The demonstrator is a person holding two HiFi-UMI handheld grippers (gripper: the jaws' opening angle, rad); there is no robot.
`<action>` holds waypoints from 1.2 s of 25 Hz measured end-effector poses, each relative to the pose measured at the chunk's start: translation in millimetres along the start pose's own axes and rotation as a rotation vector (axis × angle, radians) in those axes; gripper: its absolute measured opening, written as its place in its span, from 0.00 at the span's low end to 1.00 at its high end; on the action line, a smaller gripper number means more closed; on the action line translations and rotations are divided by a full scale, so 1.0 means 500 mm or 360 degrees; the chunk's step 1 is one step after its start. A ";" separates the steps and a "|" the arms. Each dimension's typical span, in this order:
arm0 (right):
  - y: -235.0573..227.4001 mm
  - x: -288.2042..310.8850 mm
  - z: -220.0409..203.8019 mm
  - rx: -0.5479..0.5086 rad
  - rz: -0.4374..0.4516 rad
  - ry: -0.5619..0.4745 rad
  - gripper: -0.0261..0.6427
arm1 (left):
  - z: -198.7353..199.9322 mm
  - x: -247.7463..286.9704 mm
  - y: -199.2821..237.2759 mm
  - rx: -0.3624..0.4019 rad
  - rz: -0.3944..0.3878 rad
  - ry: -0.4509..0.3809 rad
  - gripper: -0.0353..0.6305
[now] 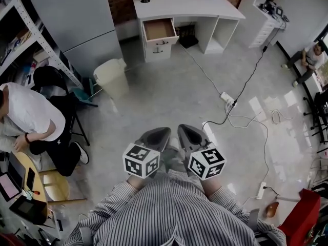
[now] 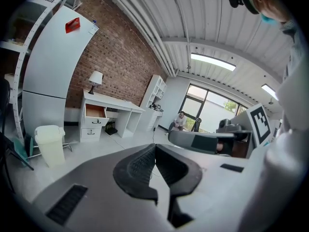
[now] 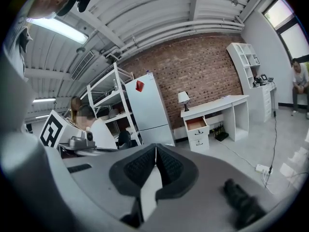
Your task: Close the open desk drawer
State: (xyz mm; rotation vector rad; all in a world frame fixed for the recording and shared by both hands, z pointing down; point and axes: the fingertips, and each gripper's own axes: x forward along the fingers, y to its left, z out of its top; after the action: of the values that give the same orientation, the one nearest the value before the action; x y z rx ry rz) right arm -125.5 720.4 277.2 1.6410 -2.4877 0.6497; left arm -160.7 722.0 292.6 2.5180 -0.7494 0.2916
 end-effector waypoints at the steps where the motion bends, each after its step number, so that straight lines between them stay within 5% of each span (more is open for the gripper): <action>1: -0.015 0.015 0.008 -0.0002 0.0004 0.0001 0.06 | 0.010 0.018 0.011 0.0002 -0.0001 0.0001 0.07; 19: -0.324 0.272 0.235 -0.0113 0.0161 0.0040 0.06 | 0.263 0.363 0.180 0.0061 0.0123 -0.0082 0.07; 30: -0.403 0.313 0.239 -0.0049 0.0209 0.0089 0.06 | 0.270 0.456 0.190 0.0047 0.0147 -0.0017 0.07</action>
State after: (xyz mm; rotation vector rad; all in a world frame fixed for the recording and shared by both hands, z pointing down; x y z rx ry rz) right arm 8.0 472.1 276.2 1.4383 -2.5685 0.6577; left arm -17.2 480.1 290.7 2.5186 -0.8731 0.3229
